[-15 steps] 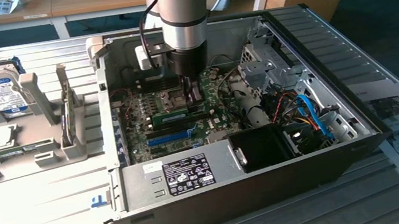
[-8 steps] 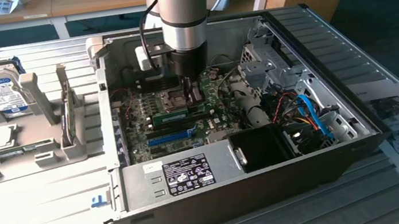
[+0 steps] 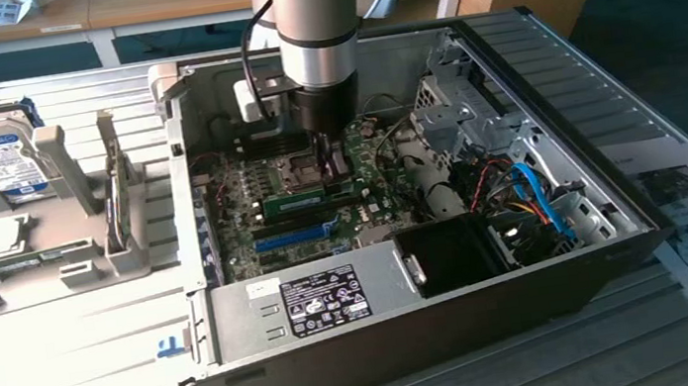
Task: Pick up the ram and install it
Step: 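Insert the ram into the slot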
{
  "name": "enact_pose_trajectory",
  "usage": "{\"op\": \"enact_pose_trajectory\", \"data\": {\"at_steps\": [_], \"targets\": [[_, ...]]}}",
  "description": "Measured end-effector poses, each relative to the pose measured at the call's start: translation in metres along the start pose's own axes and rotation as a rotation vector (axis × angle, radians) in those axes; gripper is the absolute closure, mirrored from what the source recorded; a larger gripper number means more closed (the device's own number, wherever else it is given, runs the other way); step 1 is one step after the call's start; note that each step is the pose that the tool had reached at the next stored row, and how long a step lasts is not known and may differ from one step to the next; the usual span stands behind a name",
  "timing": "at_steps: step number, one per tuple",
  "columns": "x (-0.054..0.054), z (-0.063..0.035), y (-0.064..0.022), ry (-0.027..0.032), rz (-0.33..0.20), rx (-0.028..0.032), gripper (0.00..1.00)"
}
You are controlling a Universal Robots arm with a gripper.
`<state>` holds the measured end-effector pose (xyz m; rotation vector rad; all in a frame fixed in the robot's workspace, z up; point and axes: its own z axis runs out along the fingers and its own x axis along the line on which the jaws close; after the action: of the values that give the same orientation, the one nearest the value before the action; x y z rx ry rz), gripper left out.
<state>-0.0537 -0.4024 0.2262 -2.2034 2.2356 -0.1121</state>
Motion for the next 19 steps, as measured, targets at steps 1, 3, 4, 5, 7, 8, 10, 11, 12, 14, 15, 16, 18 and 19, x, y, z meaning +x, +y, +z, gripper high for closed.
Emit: {"op": "enact_pose_trajectory", "data": {"at_steps": [1, 3, 4, 5, 7, 8, 10, 11, 12, 14, 15, 16, 18, 19], "targets": [[0.0000, 0.0000, -0.0003, 0.0002, 0.000, 0.0000, 0.88], [0.0000, 0.0000, -0.0009, 0.0005, 0.001, -0.0001, 0.88], [0.0000, 0.0000, -0.0011, 0.0006, 0.002, -0.0001, 0.88], [0.0000, 0.0000, -0.0012, 0.0005, 0.003, 0.0000, 0.88], [0.0000, 0.0000, -0.0013, 0.0004, 0.003, 0.0000, 0.88], [0.0000, 0.0001, -0.0013, 0.0003, 0.003, 0.0000, 0.88], [-0.0001, 0.0001, -0.0013, 0.0002, 0.003, 0.0002, 0.88], [-0.0001, 0.0001, -0.0013, 0.0002, 0.003, 0.0002, 0.88], [0.0000, 0.0001, -0.0013, 0.0003, 0.003, 0.0001, 0.88], [-0.0001, 0.0001, -0.0013, 0.0003, 0.004, 0.0000, 0.88], [0.0000, 0.0001, -0.0013, 0.0003, 0.005, 0.0000, 0.88], [0.0000, 0.0001, -0.0013, 0.0004, 0.005, 0.0000, 0.88], [0.0000, 0.0001, -0.0013, 0.0005, 0.007, -0.0001, 0.88], [0.0000, 0.0001, -0.0013, 0.0006, 0.008, -0.0001, 0.88]]}}
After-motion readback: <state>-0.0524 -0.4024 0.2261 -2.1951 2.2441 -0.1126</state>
